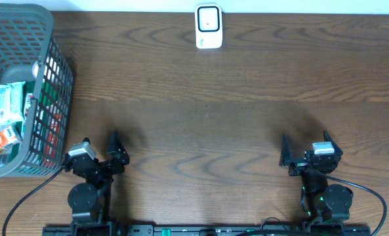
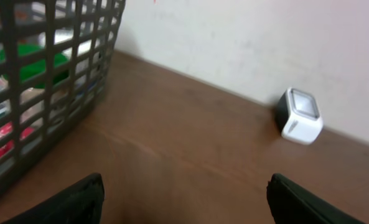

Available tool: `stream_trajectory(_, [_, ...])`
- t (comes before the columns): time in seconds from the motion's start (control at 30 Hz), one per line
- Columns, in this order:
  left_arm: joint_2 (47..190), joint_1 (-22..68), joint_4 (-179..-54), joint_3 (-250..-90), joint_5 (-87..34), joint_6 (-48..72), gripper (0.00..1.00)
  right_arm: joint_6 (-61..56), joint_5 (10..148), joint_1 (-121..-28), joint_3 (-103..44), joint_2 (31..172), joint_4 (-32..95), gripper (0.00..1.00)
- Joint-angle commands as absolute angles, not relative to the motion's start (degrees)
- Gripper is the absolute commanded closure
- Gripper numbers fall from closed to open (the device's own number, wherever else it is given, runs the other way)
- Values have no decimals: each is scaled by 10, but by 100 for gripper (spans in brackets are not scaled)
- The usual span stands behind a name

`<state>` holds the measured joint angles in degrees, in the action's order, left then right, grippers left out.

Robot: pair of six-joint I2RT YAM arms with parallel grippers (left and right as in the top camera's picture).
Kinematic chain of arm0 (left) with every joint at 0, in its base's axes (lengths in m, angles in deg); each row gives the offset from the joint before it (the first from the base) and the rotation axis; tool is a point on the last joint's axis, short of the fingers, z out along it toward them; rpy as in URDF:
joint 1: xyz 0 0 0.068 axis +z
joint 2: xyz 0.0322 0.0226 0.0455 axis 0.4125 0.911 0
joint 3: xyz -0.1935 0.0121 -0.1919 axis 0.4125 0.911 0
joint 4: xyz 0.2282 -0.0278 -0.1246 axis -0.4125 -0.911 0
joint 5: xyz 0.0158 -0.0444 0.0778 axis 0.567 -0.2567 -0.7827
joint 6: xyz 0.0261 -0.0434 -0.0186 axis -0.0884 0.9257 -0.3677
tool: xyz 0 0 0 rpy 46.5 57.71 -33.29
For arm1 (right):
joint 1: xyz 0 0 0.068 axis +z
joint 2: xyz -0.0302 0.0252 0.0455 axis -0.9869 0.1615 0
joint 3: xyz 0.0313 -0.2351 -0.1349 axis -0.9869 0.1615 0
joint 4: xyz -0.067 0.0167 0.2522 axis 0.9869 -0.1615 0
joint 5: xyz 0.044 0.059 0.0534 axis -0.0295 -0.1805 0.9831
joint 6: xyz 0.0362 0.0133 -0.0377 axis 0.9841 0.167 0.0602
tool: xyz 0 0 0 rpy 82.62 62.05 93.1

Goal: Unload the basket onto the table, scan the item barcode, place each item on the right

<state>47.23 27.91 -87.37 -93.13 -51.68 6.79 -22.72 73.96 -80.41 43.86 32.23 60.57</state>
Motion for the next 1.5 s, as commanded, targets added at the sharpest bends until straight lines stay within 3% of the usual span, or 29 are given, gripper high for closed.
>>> stream_trajectory(0.0, [471,282,-901,-981,-535,30,16,-219,738,-804,439,322,603,1])
stream_trajectory(0.2, [529,282,-962,-1081,-531,32,16,-219,738,-804,439,322,603,1])
stream_trajectory(0.6, [788,282,-1135,-1371,-497,46,16,-219,738,-804,439,322,603,1])
stream_trajectory(1.2, [1337,295,-1704,-2164,-500,-37,16,-219,738,-804,439,322,603,1])
stream_trajectory(1.47, [1410,316,-1649,-2241,-493,-31,16,-219,738,-804,439,322,603,1])
